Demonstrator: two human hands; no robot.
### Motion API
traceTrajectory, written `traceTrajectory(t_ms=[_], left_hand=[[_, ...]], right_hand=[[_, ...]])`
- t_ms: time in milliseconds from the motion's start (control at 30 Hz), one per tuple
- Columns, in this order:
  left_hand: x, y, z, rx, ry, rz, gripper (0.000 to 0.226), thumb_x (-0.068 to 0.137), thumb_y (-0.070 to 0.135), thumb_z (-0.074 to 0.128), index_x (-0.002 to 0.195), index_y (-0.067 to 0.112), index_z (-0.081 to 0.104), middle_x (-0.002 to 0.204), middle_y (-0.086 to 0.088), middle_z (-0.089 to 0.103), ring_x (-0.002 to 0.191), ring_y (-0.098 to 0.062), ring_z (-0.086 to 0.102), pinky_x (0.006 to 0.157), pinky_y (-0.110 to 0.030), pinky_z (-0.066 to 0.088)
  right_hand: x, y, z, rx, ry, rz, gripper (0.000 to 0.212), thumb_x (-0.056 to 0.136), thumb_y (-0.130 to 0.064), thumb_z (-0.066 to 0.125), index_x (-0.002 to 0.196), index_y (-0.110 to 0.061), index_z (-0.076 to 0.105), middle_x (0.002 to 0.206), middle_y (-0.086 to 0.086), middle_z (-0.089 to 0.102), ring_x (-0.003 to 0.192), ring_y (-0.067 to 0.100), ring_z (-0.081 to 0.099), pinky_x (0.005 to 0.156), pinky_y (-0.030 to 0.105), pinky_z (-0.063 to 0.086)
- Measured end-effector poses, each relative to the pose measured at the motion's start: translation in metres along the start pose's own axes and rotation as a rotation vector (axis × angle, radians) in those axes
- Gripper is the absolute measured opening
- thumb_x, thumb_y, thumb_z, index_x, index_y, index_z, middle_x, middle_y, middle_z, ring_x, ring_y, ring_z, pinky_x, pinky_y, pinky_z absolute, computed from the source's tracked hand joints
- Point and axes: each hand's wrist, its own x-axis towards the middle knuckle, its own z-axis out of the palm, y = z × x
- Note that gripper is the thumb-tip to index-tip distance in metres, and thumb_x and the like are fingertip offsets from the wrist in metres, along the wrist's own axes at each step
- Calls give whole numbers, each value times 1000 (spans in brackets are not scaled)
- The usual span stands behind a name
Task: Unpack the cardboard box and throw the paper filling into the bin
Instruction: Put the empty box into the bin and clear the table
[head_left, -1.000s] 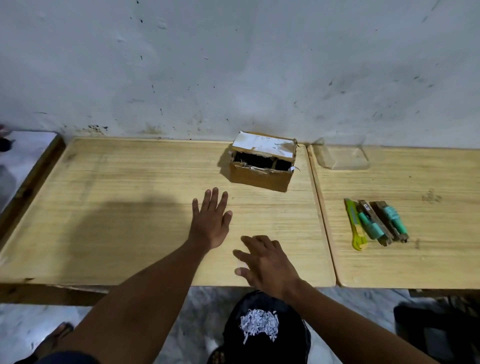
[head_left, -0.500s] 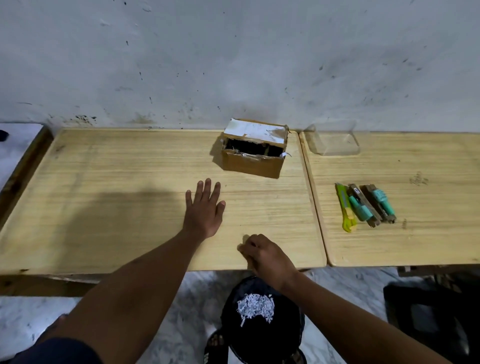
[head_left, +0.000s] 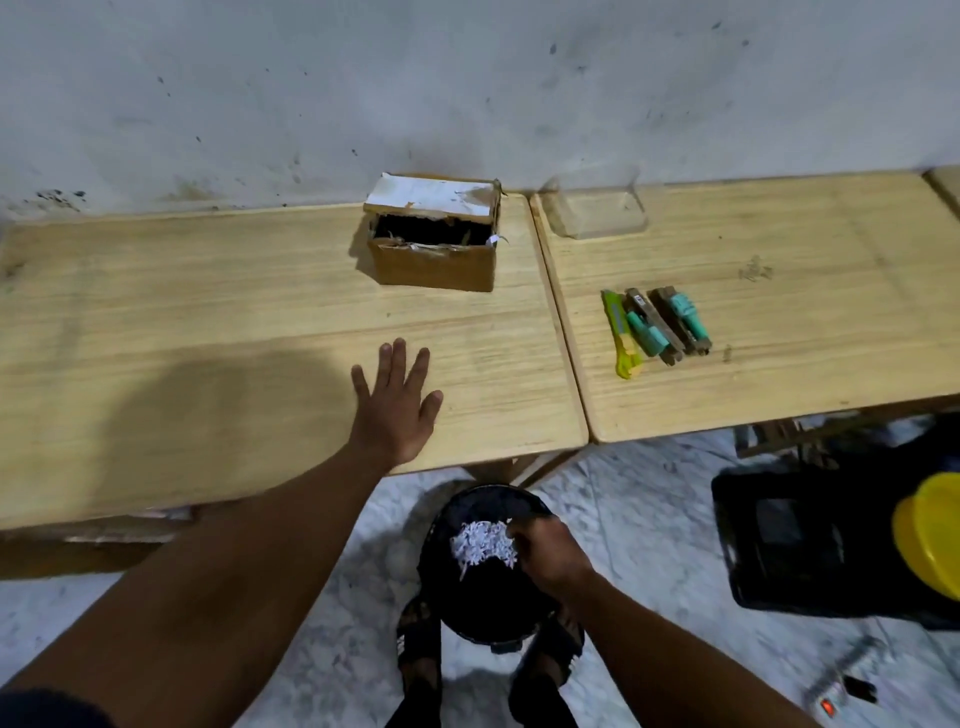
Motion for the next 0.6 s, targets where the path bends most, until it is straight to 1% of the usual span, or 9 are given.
traceTrajectory(t_ms=[67,167,267,333,367,400,467,533,600], left_hand=[[-7,10,6,-21,15,9,72,94,58,10,157,22,7,164,-11,-5,151,-29,-8,114,-66,-2],[-11,12,11,-27,49,38,73,93,59,11,156,22,12,164,-12,0,151,-29,-6,112,-68,-4],[-11,8,10,-27,73,67,72,94,58,16,156,22,16,164,-13,3,151,-30,-3,111,-69,-3],[-11,7,9,-26,65,69,72,94,58,16,157,22,15,165,-12,2,151,-29,-4,112,-69,-4],[-11,7,9,-24,62,66,72,94,59,16,157,22,14,165,-12,2,152,-29,-4,112,-68,-4],[-11,7,8,-25,62,64,73,94,59,15,157,23,14,165,-11,1,152,-28,-4,112,-68,-5],[-11,7,6,-35,57,55,72,94,59,16,157,24,13,165,-10,0,152,-27,-5,112,-67,-7],[-13,7,6,-45,44,50,72,94,58,16,157,24,13,165,-10,0,151,-27,-6,112,-67,-7],[-18,9,2,-59,25,50,71,95,58,16,157,23,13,165,-9,0,151,-27,-7,112,-67,-7]], right_hand=[[5,9,5,36,-22,106,30,89,-5,54,112,-14,71,113,15,69,105,34,64,83,35,52],[12,18,14,54,-127,182,44,88,-8,58,130,-19,63,129,12,63,116,30,60,93,33,51],[9,15,16,9,-177,186,64,88,-24,61,148,-24,42,136,12,57,122,33,57,95,39,52],[4,14,15,-41,-179,152,77,90,-36,60,156,-29,22,152,10,41,133,35,46,99,43,49],[2,13,14,-60,-180,132,79,91,-41,58,157,-30,16,158,8,33,138,34,39,102,44,47],[0,12,12,-70,-178,118,79,92,-44,56,157,-30,14,160,8,29,142,34,34,105,45,45],[-2,10,9,-86,-168,106,76,93,-46,53,157,-29,16,160,7,29,143,32,33,106,44,43],[-4,7,5,-109,-161,97,72,94,-46,52,156,-28,19,157,8,35,140,31,37,104,41,43],[-7,2,-2,-137,-165,98,70,95,-44,52,156,-26,21,149,11,45,133,31,45,98,40,46]])
